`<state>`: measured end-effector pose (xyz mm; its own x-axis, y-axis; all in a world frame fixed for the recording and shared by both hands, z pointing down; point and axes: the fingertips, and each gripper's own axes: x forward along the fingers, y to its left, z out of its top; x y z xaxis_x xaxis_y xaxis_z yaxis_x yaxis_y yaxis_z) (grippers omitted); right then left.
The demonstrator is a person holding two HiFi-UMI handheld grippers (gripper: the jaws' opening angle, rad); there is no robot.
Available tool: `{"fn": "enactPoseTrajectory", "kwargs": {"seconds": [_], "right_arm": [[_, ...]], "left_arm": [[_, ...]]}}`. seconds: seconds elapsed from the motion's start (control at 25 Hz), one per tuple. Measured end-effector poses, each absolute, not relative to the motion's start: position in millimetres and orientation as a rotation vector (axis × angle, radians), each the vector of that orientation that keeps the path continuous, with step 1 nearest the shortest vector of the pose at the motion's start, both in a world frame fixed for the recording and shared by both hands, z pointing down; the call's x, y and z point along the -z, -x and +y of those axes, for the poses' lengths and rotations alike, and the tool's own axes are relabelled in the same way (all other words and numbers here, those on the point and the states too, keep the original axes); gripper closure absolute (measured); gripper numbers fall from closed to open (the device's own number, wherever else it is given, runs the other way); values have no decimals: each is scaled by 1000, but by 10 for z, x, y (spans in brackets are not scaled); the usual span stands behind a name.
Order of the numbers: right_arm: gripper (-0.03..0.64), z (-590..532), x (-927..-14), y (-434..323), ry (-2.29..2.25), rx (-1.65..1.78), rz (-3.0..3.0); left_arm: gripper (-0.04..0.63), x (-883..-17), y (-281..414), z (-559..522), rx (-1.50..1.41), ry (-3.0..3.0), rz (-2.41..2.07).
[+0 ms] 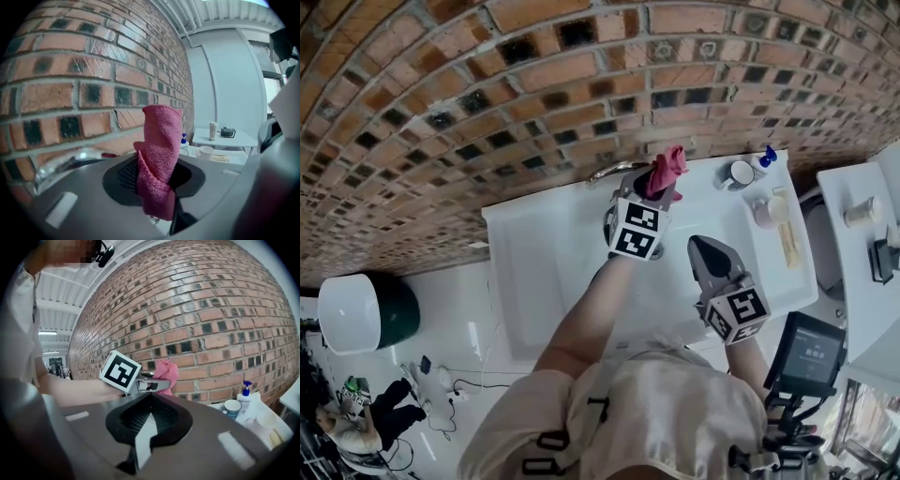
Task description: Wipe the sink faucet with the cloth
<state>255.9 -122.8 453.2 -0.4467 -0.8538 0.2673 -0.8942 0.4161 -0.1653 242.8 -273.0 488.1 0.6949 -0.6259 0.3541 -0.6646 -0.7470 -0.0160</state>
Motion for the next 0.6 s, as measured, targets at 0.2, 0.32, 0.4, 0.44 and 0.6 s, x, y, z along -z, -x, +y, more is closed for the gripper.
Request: {"fn": "enactPoseTrajectory", "kwargs": {"seconds": [0.2,0.32,0.4,0.44,0.6], "right_arm": [[627,-1229,-4622,-2663,-1582,-453,-2491],[627,-1213,-4711,-2707,-1583,-494,-2472],[627,-1196,-4712,-2690,-1591,-507,-2476],[627,-1196,-4696,-2673,-1593,-501,-2483],[627,-1230,-4634,-2602,-1571,-472,-2512]], "left_arm": [[475,-5406,-2295,-2729,-626,-2667,-1038],[474,-5567,-2217,-2724,-674,-2634,-1045],[474,-5513,-2213,-2694,-656,-2638,-1040],[474,-5401,-2227,-2677,-625,-2653,-1040],[474,-4693,-2298,-2686,-440,-2778,-1081]]}}
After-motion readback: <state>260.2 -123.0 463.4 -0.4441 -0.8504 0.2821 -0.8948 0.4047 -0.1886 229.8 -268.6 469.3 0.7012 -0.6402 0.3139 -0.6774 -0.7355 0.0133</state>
